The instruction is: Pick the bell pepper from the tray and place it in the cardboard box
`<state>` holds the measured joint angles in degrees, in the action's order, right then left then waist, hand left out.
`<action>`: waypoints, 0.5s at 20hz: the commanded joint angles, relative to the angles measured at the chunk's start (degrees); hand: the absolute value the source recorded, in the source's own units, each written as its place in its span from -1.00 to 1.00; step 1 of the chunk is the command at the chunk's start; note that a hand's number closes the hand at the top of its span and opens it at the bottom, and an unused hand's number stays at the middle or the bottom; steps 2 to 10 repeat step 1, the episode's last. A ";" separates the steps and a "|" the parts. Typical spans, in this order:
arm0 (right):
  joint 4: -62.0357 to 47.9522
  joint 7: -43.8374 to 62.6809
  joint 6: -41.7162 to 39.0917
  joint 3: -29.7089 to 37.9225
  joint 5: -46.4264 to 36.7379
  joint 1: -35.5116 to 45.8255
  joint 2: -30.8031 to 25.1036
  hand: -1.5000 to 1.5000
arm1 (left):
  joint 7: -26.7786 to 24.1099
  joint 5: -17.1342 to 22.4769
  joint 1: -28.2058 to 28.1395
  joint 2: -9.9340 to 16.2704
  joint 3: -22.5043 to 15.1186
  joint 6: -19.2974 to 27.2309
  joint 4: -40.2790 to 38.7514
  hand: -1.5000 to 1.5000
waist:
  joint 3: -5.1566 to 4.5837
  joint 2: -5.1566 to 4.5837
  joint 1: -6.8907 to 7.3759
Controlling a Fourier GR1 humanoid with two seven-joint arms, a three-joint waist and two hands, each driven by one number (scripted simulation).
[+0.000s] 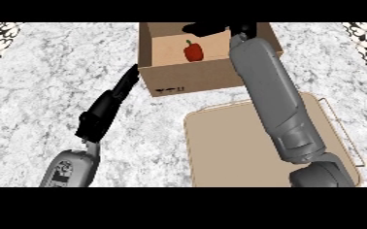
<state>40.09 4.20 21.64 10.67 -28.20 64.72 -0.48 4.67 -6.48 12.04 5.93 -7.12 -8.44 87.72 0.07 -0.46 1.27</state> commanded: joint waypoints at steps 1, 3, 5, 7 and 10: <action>2.55 -6.17 -0.31 6.11 7.34 -2.63 -1.60 -1.00 | 0.89 0.45 -0.48 1.53 1.02 -1.11 0.83 0.00 | -0.01 0.22 -0.55; 2.55 -6.17 -0.31 6.11 7.34 -2.63 -1.60 -1.00 | 0.89 0.45 -0.48 1.53 1.02 -1.11 0.83 0.00 | -0.01 0.22 -0.55; 2.55 -6.17 -0.31 6.11 7.34 -2.63 -1.60 -1.00 | 0.89 0.45 -0.48 1.53 1.02 -1.11 0.83 0.00 | -0.01 0.22 -0.55; 2.55 -6.17 -0.31 6.11 7.34 -2.63 -1.60 -1.00 | 0.89 0.45 -0.48 1.53 1.02 -1.11 0.83 0.00 | -0.01 0.22 -0.55; 2.55 -6.17 -0.31 6.11 7.34 -2.63 -1.60 -1.00 | 0.89 0.45 -0.48 1.53 1.02 -1.11 0.83 0.00 | -0.01 0.22 -0.55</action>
